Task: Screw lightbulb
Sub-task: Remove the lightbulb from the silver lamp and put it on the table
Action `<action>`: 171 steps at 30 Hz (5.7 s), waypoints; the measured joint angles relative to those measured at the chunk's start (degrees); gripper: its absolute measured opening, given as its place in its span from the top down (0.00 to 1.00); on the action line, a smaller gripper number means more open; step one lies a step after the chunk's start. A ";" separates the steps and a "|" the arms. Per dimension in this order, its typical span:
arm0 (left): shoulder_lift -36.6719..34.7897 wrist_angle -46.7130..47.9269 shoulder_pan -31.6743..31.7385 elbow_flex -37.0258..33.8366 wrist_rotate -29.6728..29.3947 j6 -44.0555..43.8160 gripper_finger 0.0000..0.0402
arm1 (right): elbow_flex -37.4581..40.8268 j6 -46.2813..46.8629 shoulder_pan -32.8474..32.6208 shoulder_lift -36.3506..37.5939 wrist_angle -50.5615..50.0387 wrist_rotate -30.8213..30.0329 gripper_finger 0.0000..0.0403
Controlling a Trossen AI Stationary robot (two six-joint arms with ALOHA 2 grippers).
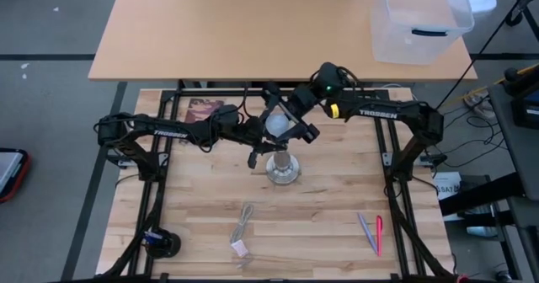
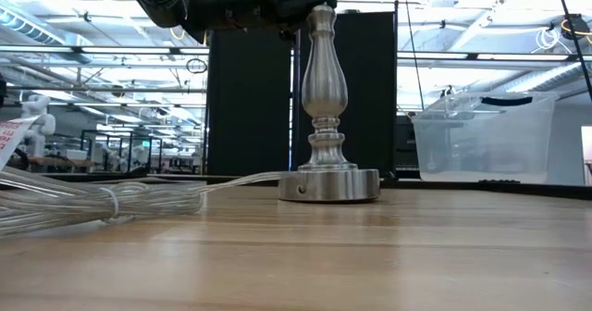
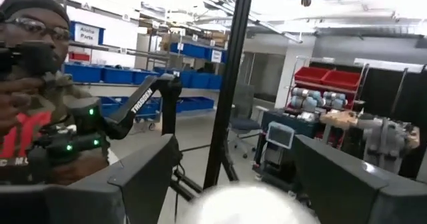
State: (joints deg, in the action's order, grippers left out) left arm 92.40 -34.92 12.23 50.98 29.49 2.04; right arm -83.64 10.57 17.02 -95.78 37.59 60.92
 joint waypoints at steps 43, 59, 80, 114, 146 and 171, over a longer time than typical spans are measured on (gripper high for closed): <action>0.02 -0.55 0.35 -0.02 -2.42 0.02 0.81 | 0.22 -30.02 -27.19 12.55 -35.18 -96.03 0.21; 0.02 -0.63 0.37 -0.02 -2.42 -0.13 0.81 | 0.24 -24.10 -27.22 6.57 -28.44 -106.06 0.21; 0.00 -0.57 0.38 -0.18 -2.24 0.66 0.81 | 0.22 -28.01 -26.59 6.65 -30.87 -97.85 0.39; 0.24 -2.76 0.46 0.02 7.28 -1.12 0.81 | 0.47 -26.33 -0.10 8.53 -32.22 -10.60 0.36; 0.02 0.66 0.31 -0.04 12.17 -2.54 0.81 | -1.23 -5.96 -1.65 1.00 1.91 4.12 0.37; -0.04 0.68 0.66 -0.04 5.93 -3.23 0.81 | -1.05 -10.92 9.63 14.75 -52.68 -39.99 0.38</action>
State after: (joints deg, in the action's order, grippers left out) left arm 92.36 -34.24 12.88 50.94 35.42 -1.19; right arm -84.68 -0.35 26.64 -81.03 -15.09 20.93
